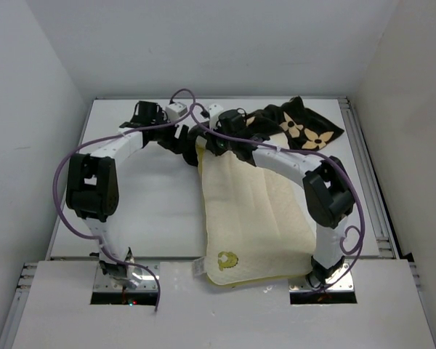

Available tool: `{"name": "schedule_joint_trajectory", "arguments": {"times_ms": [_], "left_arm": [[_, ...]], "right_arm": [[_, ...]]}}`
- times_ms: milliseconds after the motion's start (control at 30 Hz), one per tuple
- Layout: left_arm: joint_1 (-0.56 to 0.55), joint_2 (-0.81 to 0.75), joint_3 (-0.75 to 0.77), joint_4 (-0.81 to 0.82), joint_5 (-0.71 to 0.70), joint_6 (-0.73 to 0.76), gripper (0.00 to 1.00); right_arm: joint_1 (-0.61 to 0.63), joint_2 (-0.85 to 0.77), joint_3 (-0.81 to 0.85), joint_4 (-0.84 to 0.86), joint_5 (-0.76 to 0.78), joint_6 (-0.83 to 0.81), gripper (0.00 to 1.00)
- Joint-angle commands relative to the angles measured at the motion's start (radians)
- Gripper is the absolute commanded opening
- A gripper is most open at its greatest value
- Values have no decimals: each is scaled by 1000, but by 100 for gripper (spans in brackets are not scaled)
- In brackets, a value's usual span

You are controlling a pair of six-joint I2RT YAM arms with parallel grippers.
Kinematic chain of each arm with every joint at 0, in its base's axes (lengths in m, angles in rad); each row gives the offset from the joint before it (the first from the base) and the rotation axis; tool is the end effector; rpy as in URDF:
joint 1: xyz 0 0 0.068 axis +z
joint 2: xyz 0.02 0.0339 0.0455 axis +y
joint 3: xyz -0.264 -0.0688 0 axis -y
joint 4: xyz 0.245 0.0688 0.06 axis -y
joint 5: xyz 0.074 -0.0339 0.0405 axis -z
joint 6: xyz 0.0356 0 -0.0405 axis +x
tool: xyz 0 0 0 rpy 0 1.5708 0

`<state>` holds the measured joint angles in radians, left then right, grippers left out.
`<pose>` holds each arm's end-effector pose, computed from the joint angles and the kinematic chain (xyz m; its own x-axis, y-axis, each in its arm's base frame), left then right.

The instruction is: Put the pillow into the pillowcase

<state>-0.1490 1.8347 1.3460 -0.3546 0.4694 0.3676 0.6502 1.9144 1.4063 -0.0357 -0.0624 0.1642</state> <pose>0.3968 -0.0759 0.2273 -0.5347 0.4044 -0.7420 0.6666 0.7415 -0.0763 0.3536 0.2717 0.2386 -0.5120 -0.1844 -0.8390 -0.5706 0.8031 0.1717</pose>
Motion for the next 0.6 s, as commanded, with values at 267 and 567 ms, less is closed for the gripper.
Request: {"name": "schedule_joint_trajectory", "arguments": {"times_ms": [267,567], "left_arm": [[-73,99,2,173,77,-62,78],[-47,92,59,123,156,-96,0]], "right_arm": [[20,0,22,-4,-8,15,0],[-17,-83,23,-151,128,167,99]]}}
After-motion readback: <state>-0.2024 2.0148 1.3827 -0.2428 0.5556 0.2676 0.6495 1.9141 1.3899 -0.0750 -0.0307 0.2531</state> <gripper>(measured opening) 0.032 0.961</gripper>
